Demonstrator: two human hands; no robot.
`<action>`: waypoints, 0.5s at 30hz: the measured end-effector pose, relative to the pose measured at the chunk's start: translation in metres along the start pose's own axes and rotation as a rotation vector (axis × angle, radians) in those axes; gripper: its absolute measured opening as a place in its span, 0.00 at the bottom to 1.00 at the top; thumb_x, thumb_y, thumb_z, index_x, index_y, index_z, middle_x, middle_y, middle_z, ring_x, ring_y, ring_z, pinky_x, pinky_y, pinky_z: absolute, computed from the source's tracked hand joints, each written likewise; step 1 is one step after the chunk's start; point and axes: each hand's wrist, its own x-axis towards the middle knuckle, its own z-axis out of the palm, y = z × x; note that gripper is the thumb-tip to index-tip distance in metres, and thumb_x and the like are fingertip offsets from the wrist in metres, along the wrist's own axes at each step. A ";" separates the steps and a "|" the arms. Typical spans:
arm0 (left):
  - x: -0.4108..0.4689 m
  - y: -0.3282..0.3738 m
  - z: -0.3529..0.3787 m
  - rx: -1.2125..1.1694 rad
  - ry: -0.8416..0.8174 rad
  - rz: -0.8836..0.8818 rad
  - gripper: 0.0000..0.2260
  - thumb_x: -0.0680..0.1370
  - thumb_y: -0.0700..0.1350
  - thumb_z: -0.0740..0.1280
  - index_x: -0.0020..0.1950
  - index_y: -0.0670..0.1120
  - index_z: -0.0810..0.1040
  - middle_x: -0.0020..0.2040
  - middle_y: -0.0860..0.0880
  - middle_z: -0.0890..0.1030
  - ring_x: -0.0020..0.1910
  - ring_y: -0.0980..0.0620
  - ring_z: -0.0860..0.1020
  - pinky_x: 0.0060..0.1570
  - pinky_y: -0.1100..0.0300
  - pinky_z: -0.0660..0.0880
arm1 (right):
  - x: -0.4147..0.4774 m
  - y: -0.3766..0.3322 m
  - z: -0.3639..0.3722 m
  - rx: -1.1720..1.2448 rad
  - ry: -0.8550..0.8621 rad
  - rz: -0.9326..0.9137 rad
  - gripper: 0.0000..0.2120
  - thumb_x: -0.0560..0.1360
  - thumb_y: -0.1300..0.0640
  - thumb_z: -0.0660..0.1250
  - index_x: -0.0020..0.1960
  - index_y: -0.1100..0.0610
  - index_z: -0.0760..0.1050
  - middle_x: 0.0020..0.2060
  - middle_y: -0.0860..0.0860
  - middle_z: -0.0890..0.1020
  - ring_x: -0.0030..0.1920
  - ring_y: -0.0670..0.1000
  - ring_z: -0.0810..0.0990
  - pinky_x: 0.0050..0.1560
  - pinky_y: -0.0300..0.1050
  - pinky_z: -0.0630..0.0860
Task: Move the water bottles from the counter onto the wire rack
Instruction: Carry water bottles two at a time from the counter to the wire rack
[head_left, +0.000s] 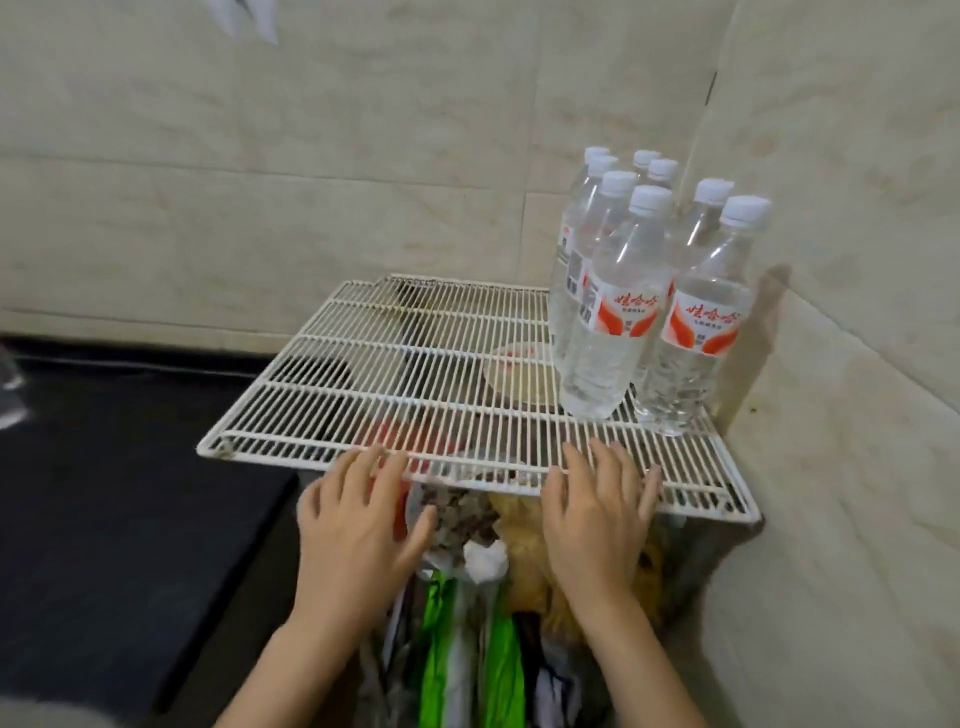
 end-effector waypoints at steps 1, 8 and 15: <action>-0.008 -0.013 -0.004 0.013 0.004 -0.044 0.23 0.70 0.57 0.57 0.57 0.45 0.74 0.55 0.42 0.80 0.58 0.44 0.71 0.47 0.43 0.75 | -0.008 -0.011 0.005 0.002 -0.025 -0.058 0.20 0.73 0.49 0.54 0.55 0.58 0.78 0.54 0.59 0.81 0.60 0.60 0.76 0.67 0.56 0.52; -0.075 -0.100 -0.024 -0.024 -0.062 -0.386 0.28 0.70 0.60 0.51 0.59 0.46 0.77 0.59 0.43 0.79 0.60 0.40 0.75 0.54 0.41 0.71 | -0.064 -0.073 0.023 -0.067 -0.239 -0.298 0.20 0.67 0.47 0.62 0.55 0.52 0.79 0.61 0.60 0.77 0.66 0.57 0.63 0.63 0.62 0.67; -0.154 -0.202 -0.064 -0.078 -0.001 -0.600 0.20 0.73 0.54 0.63 0.60 0.45 0.76 0.60 0.44 0.77 0.62 0.42 0.73 0.56 0.43 0.69 | -0.134 -0.166 0.039 0.052 -0.530 -0.350 0.21 0.76 0.46 0.57 0.67 0.49 0.69 0.74 0.55 0.60 0.75 0.55 0.54 0.72 0.55 0.53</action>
